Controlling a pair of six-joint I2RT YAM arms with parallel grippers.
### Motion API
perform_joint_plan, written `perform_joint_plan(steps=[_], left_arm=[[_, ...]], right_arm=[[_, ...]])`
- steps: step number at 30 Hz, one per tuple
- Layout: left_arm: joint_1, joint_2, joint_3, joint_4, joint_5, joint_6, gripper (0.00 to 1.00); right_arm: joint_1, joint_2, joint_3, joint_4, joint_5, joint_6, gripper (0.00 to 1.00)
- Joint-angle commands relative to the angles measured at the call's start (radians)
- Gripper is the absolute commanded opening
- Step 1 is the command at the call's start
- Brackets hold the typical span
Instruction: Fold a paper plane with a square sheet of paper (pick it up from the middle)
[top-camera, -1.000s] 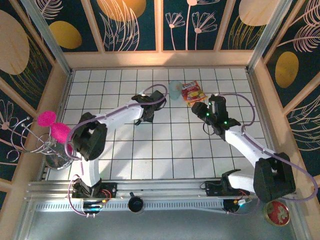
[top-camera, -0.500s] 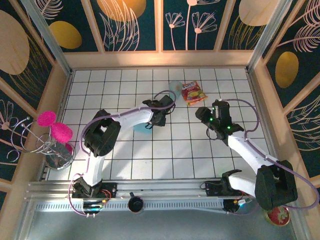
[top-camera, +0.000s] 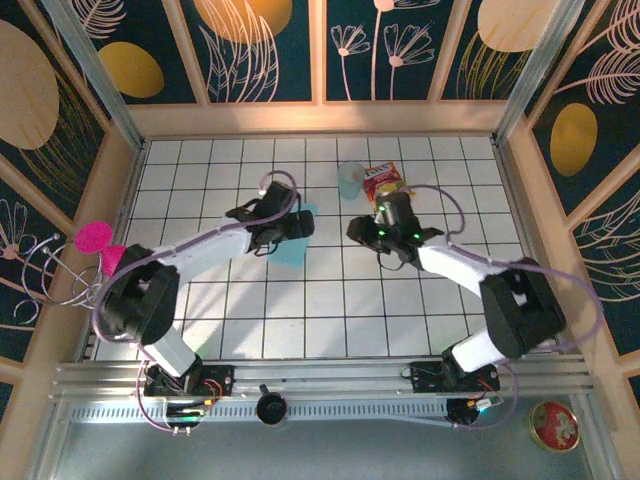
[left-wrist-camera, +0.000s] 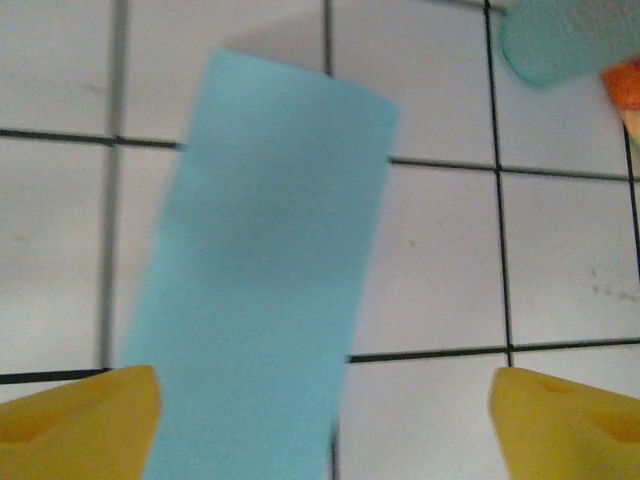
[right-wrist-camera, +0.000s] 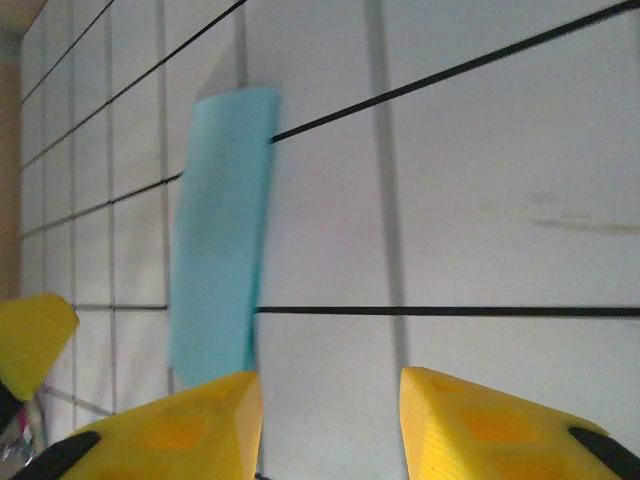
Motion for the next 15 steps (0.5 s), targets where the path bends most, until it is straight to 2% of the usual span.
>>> perform_joint_plan(steps=[1,4,7,15], left_arm=[[0.027,-0.077,-0.081,0.062,-0.045,-0.023,0.96],[0.077,-0.121,-0.155,0.070,-0.084,-0.030,0.99],[0.135,-0.152,-0.222,0.100,-0.058,-0.049,0.99],[0.195,-0.199,-0.326,0.200,-0.030,-0.046,0.99]], right_arm=[[0.076,0.121,0.106,0.097,-0.060,0.044,0.37],[0.127,0.238,0.187,0.122,-0.082,0.066,0.33],[0.155,0.338,0.268,0.120,-0.089,0.078,0.29],[0.173,0.517,0.412,0.069,-0.082,0.079,0.27]])
